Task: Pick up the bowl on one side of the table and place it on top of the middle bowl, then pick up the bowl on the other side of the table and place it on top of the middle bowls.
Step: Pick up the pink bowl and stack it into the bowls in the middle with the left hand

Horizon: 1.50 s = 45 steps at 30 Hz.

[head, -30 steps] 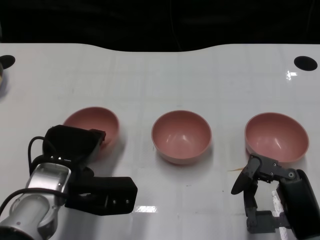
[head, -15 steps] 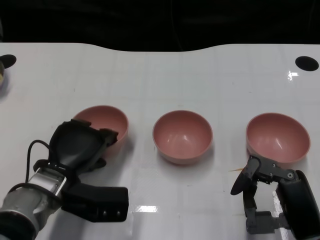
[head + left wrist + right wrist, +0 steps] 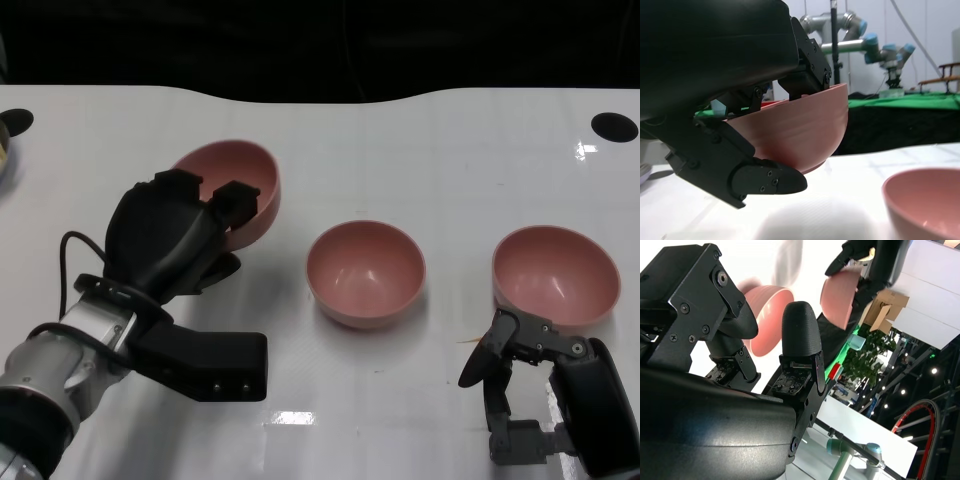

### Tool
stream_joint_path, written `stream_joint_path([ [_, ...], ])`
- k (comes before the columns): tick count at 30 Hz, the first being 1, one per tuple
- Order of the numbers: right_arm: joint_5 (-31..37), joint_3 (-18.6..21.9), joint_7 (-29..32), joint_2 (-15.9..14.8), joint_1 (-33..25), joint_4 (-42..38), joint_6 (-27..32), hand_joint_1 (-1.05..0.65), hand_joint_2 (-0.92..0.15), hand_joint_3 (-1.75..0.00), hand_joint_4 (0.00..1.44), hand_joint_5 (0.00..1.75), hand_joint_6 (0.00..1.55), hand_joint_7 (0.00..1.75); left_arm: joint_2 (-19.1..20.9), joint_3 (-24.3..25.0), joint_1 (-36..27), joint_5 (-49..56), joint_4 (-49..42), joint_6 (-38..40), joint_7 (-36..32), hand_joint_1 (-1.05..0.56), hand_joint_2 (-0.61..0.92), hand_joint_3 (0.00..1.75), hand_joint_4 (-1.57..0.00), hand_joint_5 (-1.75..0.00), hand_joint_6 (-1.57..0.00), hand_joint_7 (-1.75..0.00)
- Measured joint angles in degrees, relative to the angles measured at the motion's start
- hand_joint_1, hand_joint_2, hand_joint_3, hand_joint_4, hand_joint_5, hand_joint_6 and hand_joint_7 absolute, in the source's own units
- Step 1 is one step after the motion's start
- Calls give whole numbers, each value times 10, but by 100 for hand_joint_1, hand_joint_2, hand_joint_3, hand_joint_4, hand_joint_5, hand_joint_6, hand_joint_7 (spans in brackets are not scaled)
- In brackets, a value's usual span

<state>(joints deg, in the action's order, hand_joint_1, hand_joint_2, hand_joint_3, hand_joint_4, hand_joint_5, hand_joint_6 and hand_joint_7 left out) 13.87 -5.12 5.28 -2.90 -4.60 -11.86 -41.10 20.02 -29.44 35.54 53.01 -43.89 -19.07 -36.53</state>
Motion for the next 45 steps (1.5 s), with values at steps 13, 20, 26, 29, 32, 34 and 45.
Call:
stream_joint_path([
  [13,0,0,0,0,1,-2,9,14,-20,-164,91,175,83,139,-23,-9,14,-13,49,-47,45,-19,44,104,-93,-175,-74,-173],
  [20,-1,1,-3,-2,-3,-2,9,13,-20,-164,92,175,83,138,-57,-37,17,-7,61,-59,54,-20,52,80,-92,-175,-72,-175],
  [26,-6,1,-9,-3,-6,0,8,12,-20,-165,92,175,83,138,-83,-56,32,6,54,-58,63,-23,59,64,-92,-175,-72,-173],
  [29,-6,1,-10,-3,-8,2,9,11,-20,-166,91,174,83,138,-92,-68,40,8,38,-60,63,-24,63,52,-92,-175,-84,-143],
  [32,-6,0,-10,-3,-13,6,9,11,-21,-165,91,174,83,137,-96,-80,42,12,21,-59,77,-26,71,39,-89,-175,-84,-135],
  [34,-6,0,-10,-3,-15,9,9,10,-21,-165,91,175,83,138,-96,-87,42,14,19,-53,92,-26,74,31,-87,-175,-82,-137],
  [45,-7,-2,-13,-2,-18,23,13,10,-21,-164,90,175,83,139,-89,-98,55,8,29,-48,184,-37,92,13,-72,-90,-76,-30],
])
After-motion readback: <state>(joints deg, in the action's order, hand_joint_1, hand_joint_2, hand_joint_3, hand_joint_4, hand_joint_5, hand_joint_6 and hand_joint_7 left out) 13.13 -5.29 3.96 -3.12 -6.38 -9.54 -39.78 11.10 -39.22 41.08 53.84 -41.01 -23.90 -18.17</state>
